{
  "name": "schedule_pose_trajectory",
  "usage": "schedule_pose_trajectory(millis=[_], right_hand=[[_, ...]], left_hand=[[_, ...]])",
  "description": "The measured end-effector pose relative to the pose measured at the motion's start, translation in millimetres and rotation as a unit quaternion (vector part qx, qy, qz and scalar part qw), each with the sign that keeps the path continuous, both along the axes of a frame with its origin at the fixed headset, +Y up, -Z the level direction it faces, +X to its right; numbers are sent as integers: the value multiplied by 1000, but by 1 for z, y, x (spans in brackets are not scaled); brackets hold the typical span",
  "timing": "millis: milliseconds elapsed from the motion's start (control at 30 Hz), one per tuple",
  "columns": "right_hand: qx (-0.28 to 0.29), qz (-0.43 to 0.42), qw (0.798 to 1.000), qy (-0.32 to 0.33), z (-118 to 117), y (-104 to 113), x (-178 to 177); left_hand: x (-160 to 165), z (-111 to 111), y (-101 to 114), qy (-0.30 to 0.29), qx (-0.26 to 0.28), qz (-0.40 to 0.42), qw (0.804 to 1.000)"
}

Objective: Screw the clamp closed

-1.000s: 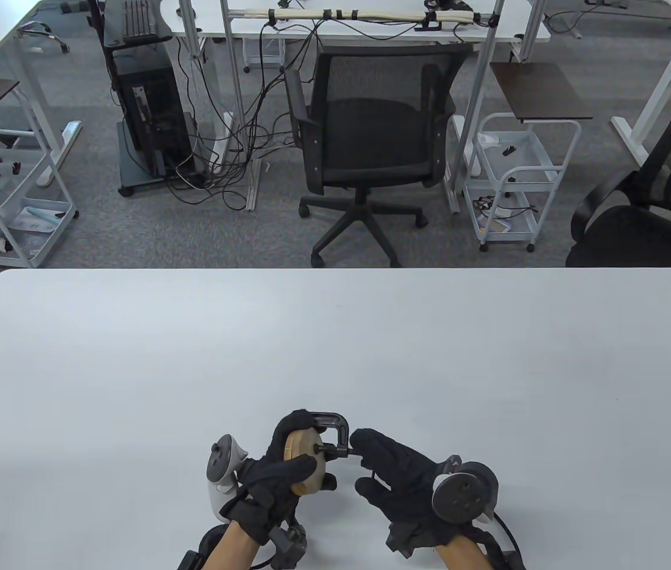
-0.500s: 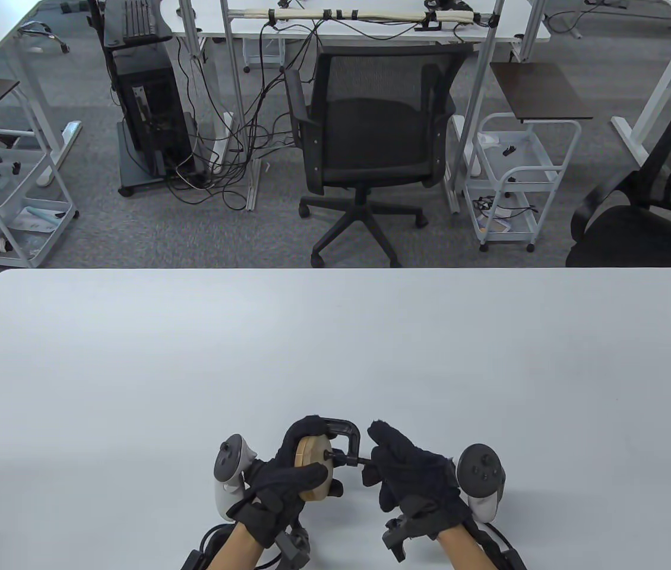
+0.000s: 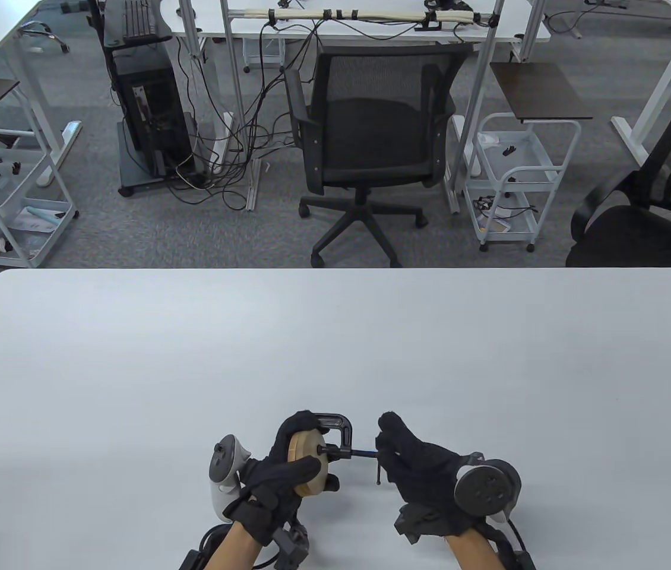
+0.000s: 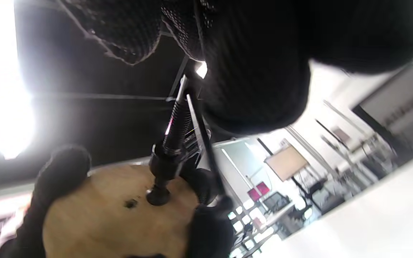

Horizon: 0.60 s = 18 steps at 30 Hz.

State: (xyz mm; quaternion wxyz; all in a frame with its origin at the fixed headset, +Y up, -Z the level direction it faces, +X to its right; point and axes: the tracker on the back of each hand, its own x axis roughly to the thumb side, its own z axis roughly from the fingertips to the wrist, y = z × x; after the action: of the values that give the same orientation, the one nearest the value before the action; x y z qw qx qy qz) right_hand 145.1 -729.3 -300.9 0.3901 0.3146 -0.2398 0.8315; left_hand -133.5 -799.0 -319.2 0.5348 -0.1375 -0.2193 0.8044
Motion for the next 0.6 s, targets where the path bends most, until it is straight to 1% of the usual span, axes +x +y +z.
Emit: schedule_pose_trajectory(millis=[67,100,167,233,267,333,400,433,533,600], right_hand=[[32,73,997,11,3,0,-7],[37,115,993,18,4,-2,-11],[56,179,982,18,8,-5,-20],[89,245,965,20,11,-5,-28],[99,260,960,18,13,-6,-31],[142,273,951,6,17,-5,-36],[155,274,949,-2,18,-5,-35],[153,268,951,-8,17,-5,-33],[117,238,964,7,13,-6,-29],[80,200,976,23,9,-7,-26]], left_hand=[[0,0,0,-1,-4,6,1000],[0,0,0,-1,-5,11,1000],[-1,0,-1,-1,-11,22,1000],[-2,0,-1,-4,-14,36,999],[-2,0,0,-2,-13,39,999],[-3,0,1,1,-11,44,999],[-5,-1,2,1,-4,39,999],[-6,-1,2,4,-4,37,999],[-10,-3,1,13,-7,34,999],[-11,-3,-1,16,-13,36,999]])
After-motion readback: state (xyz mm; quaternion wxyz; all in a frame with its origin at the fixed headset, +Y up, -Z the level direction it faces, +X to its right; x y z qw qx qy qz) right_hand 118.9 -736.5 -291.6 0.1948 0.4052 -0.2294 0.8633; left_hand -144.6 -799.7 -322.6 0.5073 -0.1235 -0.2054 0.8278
